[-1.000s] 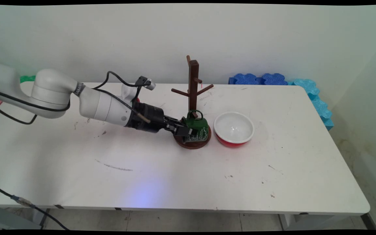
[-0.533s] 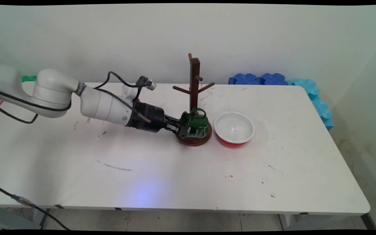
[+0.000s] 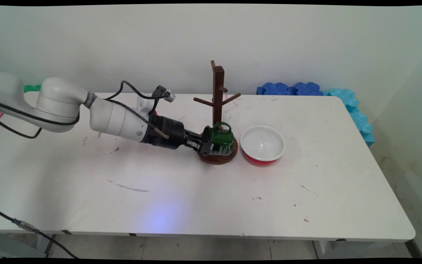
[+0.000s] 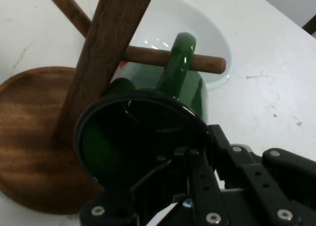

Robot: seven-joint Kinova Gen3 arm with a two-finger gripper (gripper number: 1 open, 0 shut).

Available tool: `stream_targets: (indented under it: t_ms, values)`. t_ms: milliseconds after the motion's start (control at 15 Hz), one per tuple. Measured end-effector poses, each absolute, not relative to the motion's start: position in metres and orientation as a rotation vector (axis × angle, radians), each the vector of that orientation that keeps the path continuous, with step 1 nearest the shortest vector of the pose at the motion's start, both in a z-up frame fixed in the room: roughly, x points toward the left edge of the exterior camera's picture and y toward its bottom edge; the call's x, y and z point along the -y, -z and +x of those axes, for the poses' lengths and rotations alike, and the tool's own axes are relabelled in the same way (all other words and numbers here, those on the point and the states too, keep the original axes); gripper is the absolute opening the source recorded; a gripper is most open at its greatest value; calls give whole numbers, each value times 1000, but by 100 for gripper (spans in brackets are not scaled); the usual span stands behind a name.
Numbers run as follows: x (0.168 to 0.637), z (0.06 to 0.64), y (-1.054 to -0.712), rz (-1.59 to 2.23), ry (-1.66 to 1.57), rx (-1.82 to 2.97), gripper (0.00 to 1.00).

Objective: Place the picked object on the table

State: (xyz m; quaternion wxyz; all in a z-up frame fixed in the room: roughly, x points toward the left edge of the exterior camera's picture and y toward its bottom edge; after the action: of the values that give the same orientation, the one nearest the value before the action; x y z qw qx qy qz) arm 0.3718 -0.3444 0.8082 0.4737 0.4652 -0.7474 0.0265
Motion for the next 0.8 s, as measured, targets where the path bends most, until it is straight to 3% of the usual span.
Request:
stream_targets:
  t_ms: [800]
  values:
    - [342, 368, -817, 1104, -68, 1831, 0]
